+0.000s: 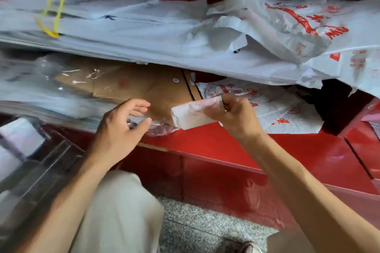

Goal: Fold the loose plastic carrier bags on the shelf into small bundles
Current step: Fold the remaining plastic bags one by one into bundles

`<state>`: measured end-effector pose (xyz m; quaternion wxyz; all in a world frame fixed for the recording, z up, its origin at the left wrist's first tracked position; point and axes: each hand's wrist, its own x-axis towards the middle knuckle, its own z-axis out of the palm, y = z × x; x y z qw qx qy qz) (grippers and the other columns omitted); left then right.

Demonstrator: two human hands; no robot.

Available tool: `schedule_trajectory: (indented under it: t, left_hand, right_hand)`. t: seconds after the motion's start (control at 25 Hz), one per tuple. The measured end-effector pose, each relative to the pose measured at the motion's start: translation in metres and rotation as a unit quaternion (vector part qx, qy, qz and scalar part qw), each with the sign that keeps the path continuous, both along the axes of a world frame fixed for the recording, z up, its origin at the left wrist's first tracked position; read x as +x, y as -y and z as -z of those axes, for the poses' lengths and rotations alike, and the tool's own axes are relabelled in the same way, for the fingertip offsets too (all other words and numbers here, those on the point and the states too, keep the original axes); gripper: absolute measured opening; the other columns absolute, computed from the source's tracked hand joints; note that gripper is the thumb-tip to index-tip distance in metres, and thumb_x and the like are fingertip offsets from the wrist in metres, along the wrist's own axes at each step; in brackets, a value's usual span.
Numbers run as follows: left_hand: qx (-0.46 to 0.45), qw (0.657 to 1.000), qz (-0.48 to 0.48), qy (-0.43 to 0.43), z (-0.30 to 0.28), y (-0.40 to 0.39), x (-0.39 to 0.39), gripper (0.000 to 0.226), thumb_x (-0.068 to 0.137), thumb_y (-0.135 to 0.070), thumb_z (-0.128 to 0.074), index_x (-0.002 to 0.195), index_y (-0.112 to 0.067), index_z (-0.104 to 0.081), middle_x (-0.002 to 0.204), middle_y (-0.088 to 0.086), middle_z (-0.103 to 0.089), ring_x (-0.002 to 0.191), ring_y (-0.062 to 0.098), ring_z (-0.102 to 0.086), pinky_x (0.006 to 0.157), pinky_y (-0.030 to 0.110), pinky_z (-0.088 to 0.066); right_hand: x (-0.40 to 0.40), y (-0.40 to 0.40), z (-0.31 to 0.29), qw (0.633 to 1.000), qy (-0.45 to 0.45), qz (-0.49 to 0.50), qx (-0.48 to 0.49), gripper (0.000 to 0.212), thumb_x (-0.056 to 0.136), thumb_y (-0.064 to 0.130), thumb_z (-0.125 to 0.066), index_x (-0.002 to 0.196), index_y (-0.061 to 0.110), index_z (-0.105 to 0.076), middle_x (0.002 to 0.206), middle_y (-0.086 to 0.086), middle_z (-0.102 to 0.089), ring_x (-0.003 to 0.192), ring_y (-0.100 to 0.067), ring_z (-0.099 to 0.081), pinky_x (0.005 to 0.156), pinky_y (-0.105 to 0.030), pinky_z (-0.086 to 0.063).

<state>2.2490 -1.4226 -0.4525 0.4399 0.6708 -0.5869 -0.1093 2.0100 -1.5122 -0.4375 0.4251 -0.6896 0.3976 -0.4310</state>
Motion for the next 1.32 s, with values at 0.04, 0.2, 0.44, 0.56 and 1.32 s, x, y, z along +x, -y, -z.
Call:
schedule_trajectory:
  t: [0.04,0.2,0.44,0.56,1.32]
  left_hand:
    - [0.005,0.999,-0.047,0.026,0.002,-0.025,0.028,0.028,0.085,-0.015,-0.069,0.109,-0.028,-0.064,0.103,-0.015,-0.067,0.095,0.0,-0.061,0.085,0.022,-0.047]
    - [0.123,0.973,-0.193,0.022,0.059,-0.142,0.106,0.03,0.088,-0.02,-0.068,0.115,-0.03,-0.061,0.113,-0.01,-0.064,0.104,0.007,-0.057,0.089,0.03,-0.044]
    - [0.243,0.919,-0.308,0.041,0.139,-0.243,0.153,0.049,0.088,-0.03,-0.065,0.134,-0.02,-0.053,0.14,0.004,-0.052,0.12,0.026,-0.055,0.093,0.036,-0.049]
    - [0.181,0.911,-0.369,0.008,0.136,-0.245,0.164,0.052,0.089,-0.017,-0.063,0.137,-0.022,-0.045,0.143,0.001,-0.044,0.114,0.027,-0.058,0.086,0.036,-0.05]
    - [0.14,0.931,-0.317,-0.114,0.166,-0.217,0.204,0.066,0.08,-0.021,-0.062,0.138,-0.041,-0.038,0.129,-0.012,-0.055,0.082,0.013,-0.063,0.068,0.038,-0.054]
  right_hand:
    - [0.024,0.0,-0.008,1.0,0.004,-0.015,-0.017,0.017,0.088,0.016,-0.073,0.085,-0.001,-0.072,0.063,-0.003,-0.067,0.05,-0.003,-0.053,0.048,-0.016,-0.038]
    - [0.136,-0.022,-0.025,0.989,-0.01,-0.137,-0.059,0.011,0.086,0.009,-0.072,0.075,0.008,-0.072,0.06,0.002,-0.057,0.051,-0.002,-0.044,0.05,-0.023,-0.036]
    - [0.295,-0.077,-0.001,0.957,-0.07,-0.283,-0.004,0.03,0.091,0.005,-0.062,0.075,0.026,-0.076,0.06,-0.001,-0.062,0.044,-0.012,-0.047,0.039,-0.02,-0.036]
    - [0.358,-0.099,0.023,0.939,-0.154,-0.306,-0.036,0.014,0.092,0.013,-0.062,0.093,0.017,-0.076,0.069,0.005,-0.066,0.053,-0.007,-0.053,0.052,-0.022,-0.043]
    - [0.458,-0.171,0.111,0.773,-0.378,-0.408,-0.305,0.042,0.089,0.015,-0.059,0.13,0.021,-0.056,0.126,-0.005,-0.062,0.116,-0.024,-0.059,0.093,-0.036,-0.049]
